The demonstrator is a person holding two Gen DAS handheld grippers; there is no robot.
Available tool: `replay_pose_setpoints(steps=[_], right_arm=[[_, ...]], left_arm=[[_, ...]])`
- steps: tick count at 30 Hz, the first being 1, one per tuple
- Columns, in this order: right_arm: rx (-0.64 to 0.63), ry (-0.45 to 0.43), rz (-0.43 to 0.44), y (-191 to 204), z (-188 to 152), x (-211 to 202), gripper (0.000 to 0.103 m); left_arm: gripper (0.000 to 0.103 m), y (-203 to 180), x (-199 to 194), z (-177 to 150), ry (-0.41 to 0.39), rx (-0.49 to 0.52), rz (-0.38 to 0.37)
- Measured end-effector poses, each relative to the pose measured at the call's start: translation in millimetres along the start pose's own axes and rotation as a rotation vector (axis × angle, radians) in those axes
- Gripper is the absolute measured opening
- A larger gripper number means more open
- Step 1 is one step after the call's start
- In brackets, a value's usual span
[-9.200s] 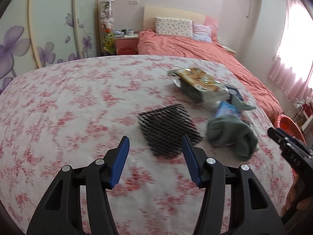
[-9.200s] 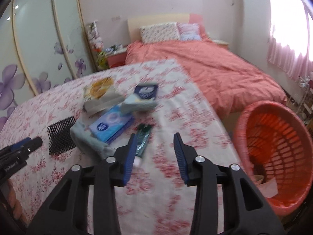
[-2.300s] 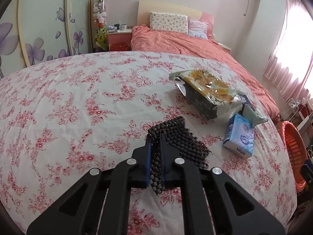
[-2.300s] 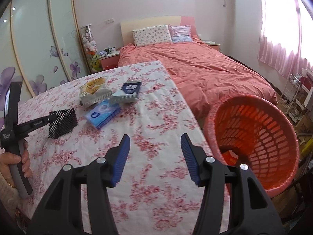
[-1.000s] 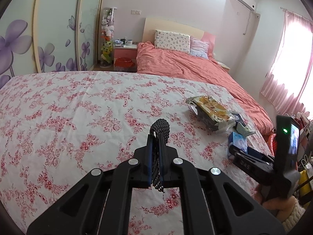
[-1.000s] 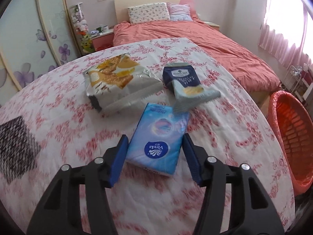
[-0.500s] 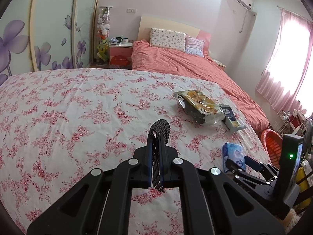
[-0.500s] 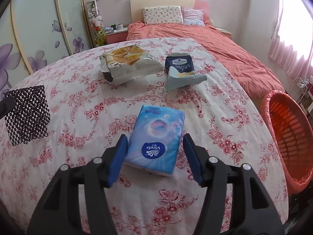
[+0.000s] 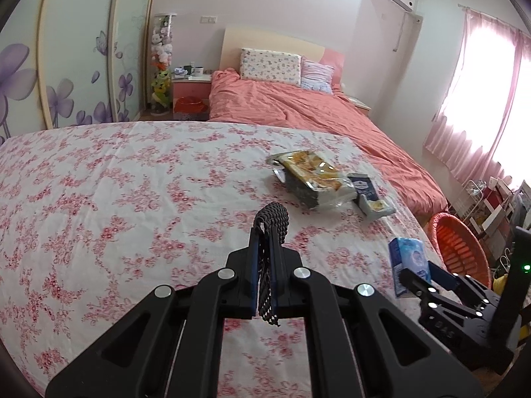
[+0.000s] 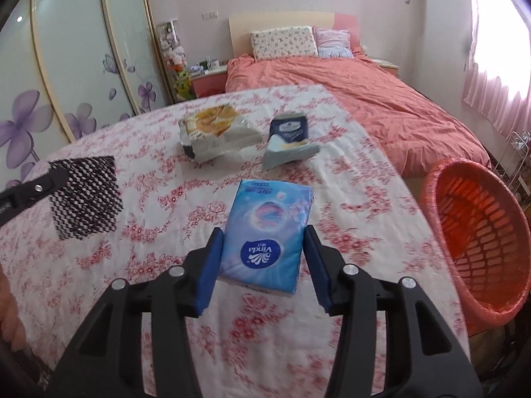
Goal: Collect trash
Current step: 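Carry mesh pad and tissue pack over the orange basket and open both tools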
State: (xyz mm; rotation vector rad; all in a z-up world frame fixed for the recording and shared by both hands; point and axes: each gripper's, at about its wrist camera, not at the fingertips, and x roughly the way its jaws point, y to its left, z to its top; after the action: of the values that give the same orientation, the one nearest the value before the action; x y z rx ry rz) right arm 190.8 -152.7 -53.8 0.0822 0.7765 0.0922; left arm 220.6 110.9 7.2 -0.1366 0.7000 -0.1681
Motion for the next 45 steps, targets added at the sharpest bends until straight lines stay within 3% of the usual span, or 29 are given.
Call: replay_pose_setpoints(steps=[9, 26, 45], right_arm=[[0.055, -0.092, -0.015, -39.6, -0.6, -44.3, 0.048], [0.199, -0.246, -0.129, -126.6, -4.2, -103.6, 0.048], [0.359, -0.286, -0.273, -242.2, -18.5, -108.9, 0.049]], left_arm=[[0.005, -39.7, -0.8, -0.5, -0.003, 0.045, -0.069], [0.005, -140.3, 5.9, 4.1, -0.001, 0.118, -0.284], [0.005, -276.4, 50.3, -8.1, 0.082, 0.241, -0.502]])
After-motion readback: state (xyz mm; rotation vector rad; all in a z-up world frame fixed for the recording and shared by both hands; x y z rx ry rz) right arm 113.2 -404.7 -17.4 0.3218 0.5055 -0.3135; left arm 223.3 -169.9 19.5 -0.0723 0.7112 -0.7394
